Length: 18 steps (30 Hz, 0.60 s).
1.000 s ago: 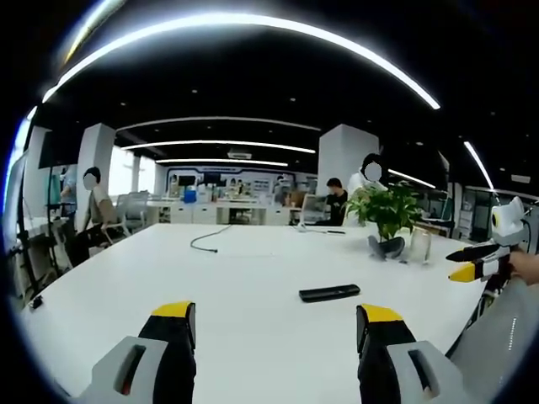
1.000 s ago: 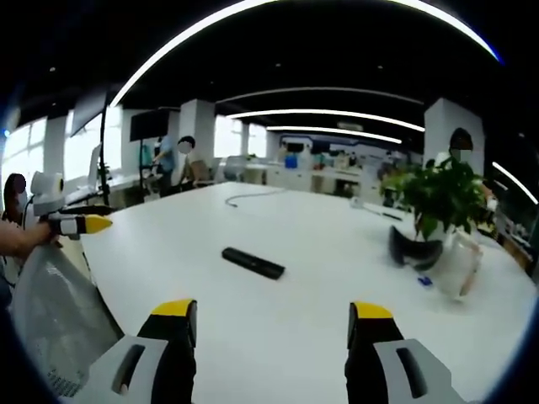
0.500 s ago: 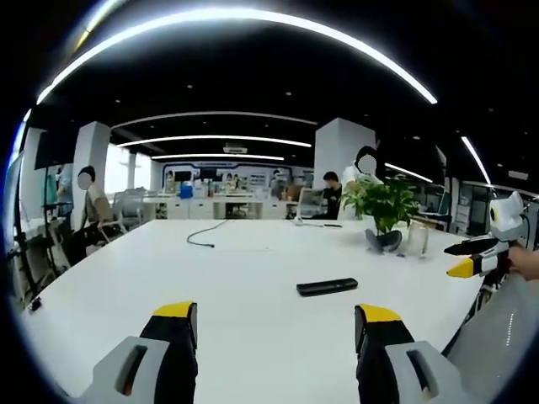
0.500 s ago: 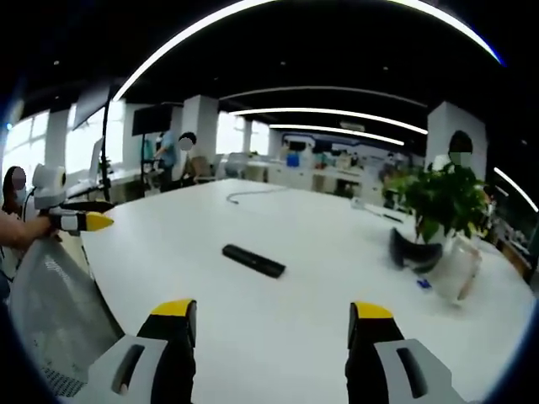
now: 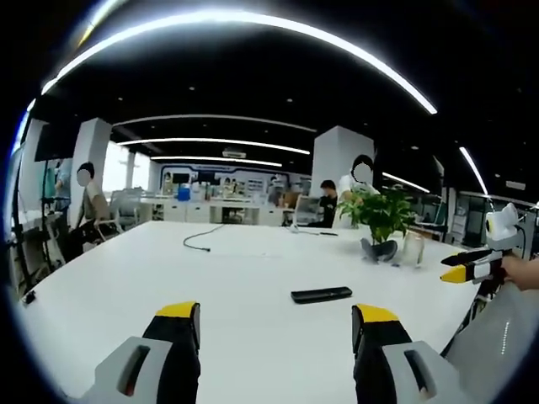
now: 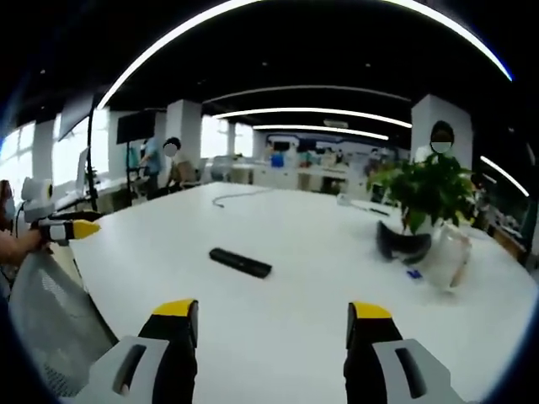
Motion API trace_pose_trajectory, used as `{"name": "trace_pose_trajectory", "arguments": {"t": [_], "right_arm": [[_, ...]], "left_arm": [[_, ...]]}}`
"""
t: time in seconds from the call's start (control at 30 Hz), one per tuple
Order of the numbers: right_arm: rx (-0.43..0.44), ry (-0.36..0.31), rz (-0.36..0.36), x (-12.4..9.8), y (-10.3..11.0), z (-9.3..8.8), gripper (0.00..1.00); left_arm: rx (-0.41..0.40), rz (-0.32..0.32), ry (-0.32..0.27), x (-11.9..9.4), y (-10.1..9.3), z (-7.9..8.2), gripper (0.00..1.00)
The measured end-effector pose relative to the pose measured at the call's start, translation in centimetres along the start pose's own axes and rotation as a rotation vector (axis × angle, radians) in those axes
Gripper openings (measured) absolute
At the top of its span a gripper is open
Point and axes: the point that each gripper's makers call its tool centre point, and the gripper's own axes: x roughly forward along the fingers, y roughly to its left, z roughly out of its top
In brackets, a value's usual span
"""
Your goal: Press the specified remote control buttons in sequence, fully releasing each button before pressing the next.
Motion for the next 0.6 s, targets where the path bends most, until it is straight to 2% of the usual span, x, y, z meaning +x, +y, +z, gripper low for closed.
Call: {"name": "trace_pose_trajectory", "arguments": {"t": [0.1, 0.17, 0.3, 0.4, 0.5, 0.6], "right_arm": [[0.034, 0.014, 0.0, 0.1, 0.0, -0.3, 0.7], [0.042, 0.035, 0.0, 0.3, 0.0, -0.7, 0.68], [0.023, 0.063, -0.019, 0.4, 0.1, -0.9, 0.67], [-0.004, 0.087, -0.046, 0.4, -0.2, -1.1, 0.65], [-0.006, 0.118, -0.066, 0.6, -0.5, -1.6, 0.66], [-0.005, 0.132, -0.094, 0.5, -1.0, -1.8, 0.66]], "left_arm": [[-0.013, -0.008, -0.004, 0.0, -0.1, 0.0, 0.76], [-0.013, -0.023, 0.015, 0.1, -0.4, -0.3, 0.75], [-0.008, -0.053, 0.037, 0.2, -1.0, -0.7, 0.75], [-0.022, -0.044, 0.131, 0.3, -0.6, -2.2, 0.75], [-0.016, -0.095, 0.108, 0.3, -1.5, -1.8, 0.75], [-0.014, -0.139, 0.112, 0.1, -2.1, -1.9, 0.74]]}}
